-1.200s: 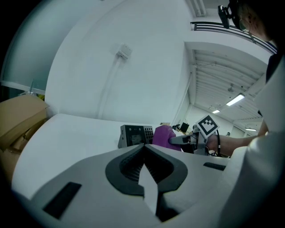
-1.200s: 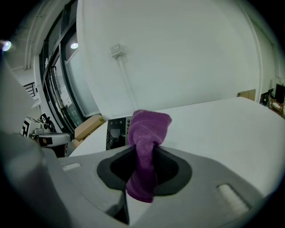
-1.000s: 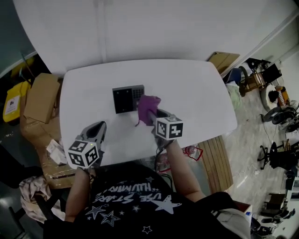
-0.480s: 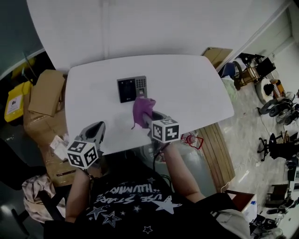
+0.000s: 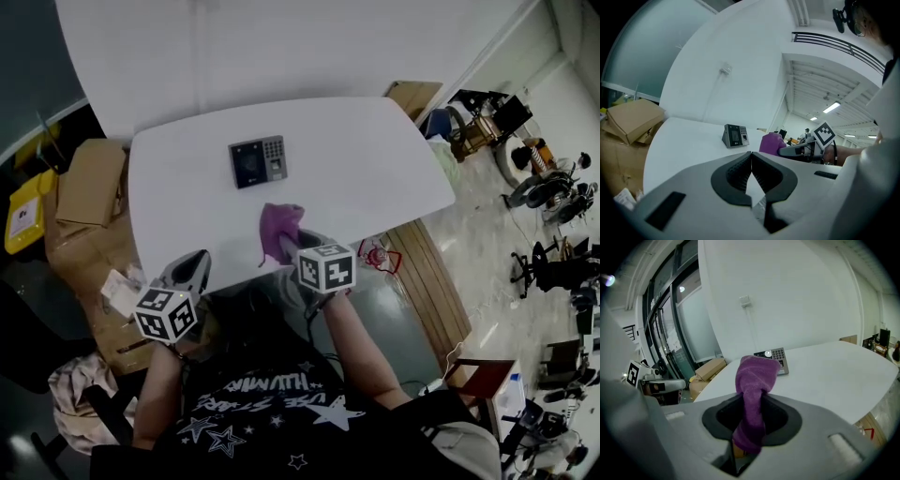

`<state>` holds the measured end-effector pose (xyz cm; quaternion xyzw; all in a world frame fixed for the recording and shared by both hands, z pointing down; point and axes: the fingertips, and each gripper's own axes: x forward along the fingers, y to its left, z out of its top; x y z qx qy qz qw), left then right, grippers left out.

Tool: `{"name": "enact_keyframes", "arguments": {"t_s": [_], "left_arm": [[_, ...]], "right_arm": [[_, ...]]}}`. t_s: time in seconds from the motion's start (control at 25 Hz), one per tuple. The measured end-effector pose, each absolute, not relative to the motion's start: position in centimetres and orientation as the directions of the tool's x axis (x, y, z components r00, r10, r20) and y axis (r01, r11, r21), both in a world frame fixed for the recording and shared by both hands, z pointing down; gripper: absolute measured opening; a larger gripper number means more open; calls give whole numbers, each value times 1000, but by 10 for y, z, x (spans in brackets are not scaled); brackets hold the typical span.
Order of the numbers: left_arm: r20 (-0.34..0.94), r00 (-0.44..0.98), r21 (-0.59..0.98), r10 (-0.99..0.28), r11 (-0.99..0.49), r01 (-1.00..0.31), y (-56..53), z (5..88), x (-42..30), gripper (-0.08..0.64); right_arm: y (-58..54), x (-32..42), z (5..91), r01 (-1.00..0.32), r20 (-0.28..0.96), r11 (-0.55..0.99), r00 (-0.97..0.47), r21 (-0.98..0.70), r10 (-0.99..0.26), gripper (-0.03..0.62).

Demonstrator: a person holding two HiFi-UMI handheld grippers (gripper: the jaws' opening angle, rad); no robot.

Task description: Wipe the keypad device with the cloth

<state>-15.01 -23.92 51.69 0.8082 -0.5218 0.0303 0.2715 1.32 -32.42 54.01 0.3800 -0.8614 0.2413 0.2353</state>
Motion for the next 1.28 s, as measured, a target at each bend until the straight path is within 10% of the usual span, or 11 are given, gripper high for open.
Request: {"name": "enact_keyframes", "arguments": {"t_s": [1.28], "left_arm": [[319, 563, 389, -762, -437, -811, -149, 506, -71, 9]], "right_arm": [[-188, 100, 533, -828, 575, 496, -546, -261, -609, 98]]}}
